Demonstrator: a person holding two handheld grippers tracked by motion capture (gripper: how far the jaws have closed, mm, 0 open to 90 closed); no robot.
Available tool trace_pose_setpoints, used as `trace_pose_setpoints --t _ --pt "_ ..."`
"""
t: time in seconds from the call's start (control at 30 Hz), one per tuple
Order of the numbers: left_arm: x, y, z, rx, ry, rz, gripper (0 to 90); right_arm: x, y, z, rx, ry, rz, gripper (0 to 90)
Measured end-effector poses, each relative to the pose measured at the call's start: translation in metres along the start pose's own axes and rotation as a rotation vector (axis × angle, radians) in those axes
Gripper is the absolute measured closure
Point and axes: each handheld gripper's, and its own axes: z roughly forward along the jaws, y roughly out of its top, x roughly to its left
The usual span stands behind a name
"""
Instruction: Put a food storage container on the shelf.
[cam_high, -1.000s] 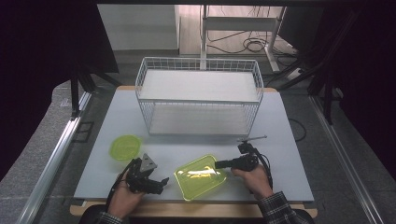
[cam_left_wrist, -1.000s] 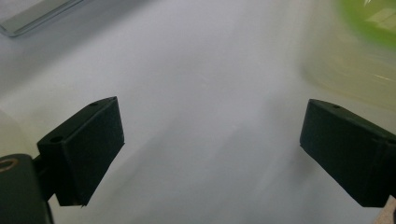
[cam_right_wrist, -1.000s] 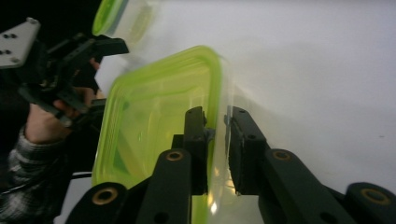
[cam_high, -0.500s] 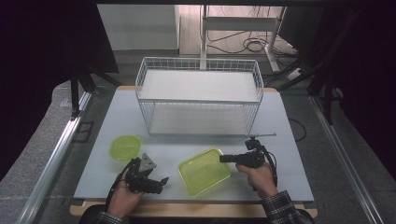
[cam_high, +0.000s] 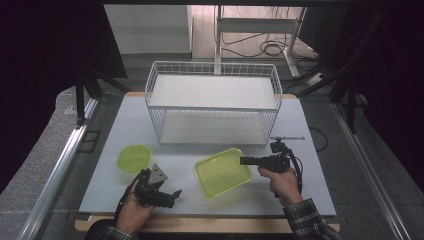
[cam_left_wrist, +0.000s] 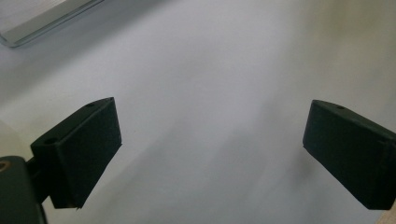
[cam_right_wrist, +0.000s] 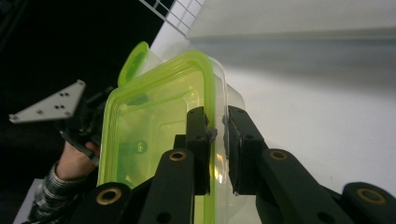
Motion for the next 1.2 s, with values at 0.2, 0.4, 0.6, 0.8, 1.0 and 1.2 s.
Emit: trace_pose_setpoints --t 0.2,0.4,0.6,0.8,1.0,1.2 --pt "-0.001 0.000 0.000 0.000 0.009 0.014 4.2 0.007 0.011 -0.006 -0.021 0.002 -0.010 80.0" --pt "-0.002 0.000 0.001 0.002 0.014 0.023 4.1 0.017 0.025 -0.011 -0.030 0.019 -0.026 80.0" --pt "-0.002 0.000 0.001 -0.003 0.015 0.026 3.7 0.031 0.041 -0.018 -0.048 0.035 -0.037 80.0" --pt "-0.002 0.001 0.000 -0.011 0.011 0.025 3.4 0.038 0.054 -0.023 -0.057 0.050 -0.035 80.0" --pt "-0.003 0.001 0.001 -0.014 0.008 0.028 3.3 0.048 0.070 -0.030 -0.079 0.059 -0.042 80.1" --pt "-0.004 0.001 0.001 -0.010 0.007 0.038 3.3 0.060 0.087 -0.038 -0.097 0.060 -0.060 80.1"
